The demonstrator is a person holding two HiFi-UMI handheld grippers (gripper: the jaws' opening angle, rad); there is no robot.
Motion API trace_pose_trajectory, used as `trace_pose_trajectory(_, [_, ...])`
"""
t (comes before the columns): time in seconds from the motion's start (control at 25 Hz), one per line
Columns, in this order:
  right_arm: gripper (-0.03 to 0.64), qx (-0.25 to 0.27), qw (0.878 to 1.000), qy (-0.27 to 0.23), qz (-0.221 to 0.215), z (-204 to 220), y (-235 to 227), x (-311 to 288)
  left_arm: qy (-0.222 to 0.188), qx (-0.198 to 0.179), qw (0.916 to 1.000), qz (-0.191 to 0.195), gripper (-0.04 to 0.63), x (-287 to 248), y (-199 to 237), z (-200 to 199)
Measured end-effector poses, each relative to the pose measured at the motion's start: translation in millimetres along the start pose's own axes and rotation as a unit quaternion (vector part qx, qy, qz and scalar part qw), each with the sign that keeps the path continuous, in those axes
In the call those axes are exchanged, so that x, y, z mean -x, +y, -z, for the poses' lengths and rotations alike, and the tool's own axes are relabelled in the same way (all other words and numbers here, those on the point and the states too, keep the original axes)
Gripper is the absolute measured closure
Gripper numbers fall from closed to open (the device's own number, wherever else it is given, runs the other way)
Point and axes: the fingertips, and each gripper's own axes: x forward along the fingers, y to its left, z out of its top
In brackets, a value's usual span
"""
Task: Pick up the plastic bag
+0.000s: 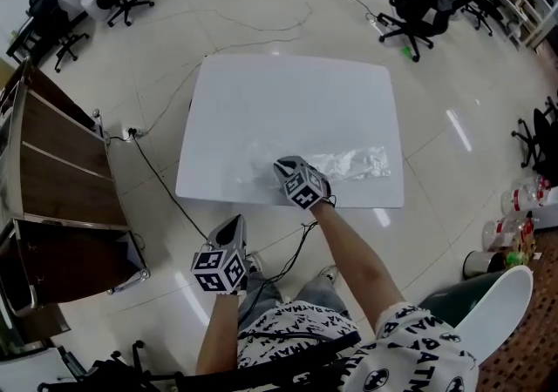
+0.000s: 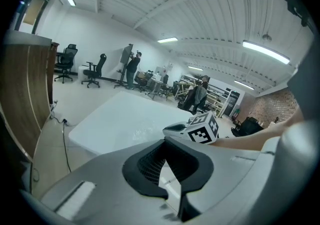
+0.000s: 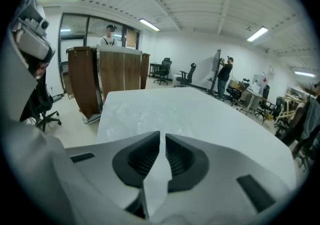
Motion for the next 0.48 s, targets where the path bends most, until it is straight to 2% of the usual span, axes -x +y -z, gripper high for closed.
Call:
trace_pose_trajectory(0.12, [0.581, -0.027, 0.998, 0.060, 0.007, 15.1, 7.3, -26.3, 0.003, 0.004, 1.0000, -0.003, 0.595, 6.3, 8.9, 4.1])
trace_pose_trajectory(0.28, [0.574, -0.095, 0.992, 0.084, 0.017, 16.5, 6.6, -41.3, 0.002, 0.006, 1.0000, -0.007, 0.595, 10.6, 13.7, 4.1])
trace_pose_trajectory(0.4, [0.545, -0.116, 0.990, 0.072, 0.025, 13.7, 4.7, -38.0, 0.001, 0.003, 1.0000, -0.005, 0.595, 9.4, 12.7, -0.5])
trace_pose_trajectory(0.48, [0.545, -0.139, 0.989, 0.034, 0.037, 3.5, -2.7, -23.1, -0.002, 0.001, 1.0000, -0.001, 0.595, 6.1, 11.1, -3.9])
